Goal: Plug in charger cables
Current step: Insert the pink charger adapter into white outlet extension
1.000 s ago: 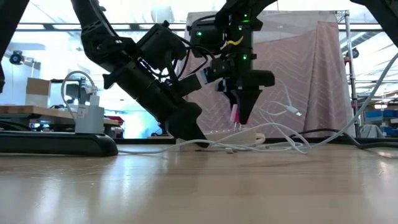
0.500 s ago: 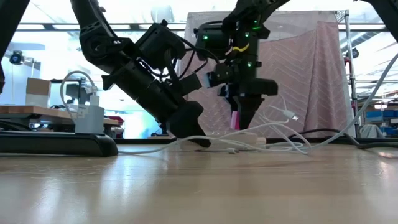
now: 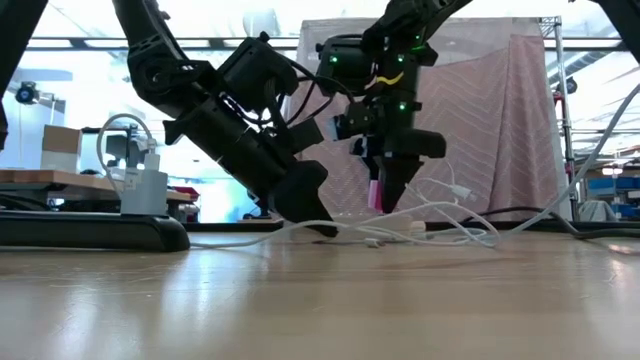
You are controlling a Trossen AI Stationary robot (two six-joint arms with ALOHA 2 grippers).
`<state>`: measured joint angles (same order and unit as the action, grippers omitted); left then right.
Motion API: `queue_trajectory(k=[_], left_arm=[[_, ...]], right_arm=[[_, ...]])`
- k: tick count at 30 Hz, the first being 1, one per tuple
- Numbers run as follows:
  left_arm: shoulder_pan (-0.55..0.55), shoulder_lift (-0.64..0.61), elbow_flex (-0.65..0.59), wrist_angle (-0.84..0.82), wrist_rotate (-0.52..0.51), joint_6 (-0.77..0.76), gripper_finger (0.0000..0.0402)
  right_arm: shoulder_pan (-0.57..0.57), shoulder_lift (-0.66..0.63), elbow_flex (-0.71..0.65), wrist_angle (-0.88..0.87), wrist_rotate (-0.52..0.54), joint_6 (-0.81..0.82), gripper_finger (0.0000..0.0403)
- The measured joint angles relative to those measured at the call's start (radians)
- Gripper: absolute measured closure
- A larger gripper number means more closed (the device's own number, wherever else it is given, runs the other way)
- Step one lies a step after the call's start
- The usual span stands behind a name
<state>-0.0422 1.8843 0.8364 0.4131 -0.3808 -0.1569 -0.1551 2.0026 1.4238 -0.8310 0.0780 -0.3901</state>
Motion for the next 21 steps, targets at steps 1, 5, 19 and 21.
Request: queue_trajectory(k=[1, 5, 19, 21], left_arm=[[0.0, 0.0, 0.0, -0.001, 0.0, -0.001, 0.0211], [0.0, -0.001, 0.0, -0.002, 0.0, -0.005, 0.0218], [0.02, -0.004, -0.023, -0.027, -0.022, -0.013, 0.0225], [0.027, -0.002, -0.033, -0.021, -0.024, -0.007, 0.0225]], right_arm=[[0.0, -0.001, -0.005, 0.009, 0.0, 0.0, 0.0264], [0.0, -0.006, -0.038, 0.047, 0.0, 0.005, 0.0264], [-0.002, -0.056, -0.025, 0.079, 0.007, 0.015, 0.0206], [0.0, -0.084, -0.027, 0.073, 0.005, 0.016, 0.0185]])
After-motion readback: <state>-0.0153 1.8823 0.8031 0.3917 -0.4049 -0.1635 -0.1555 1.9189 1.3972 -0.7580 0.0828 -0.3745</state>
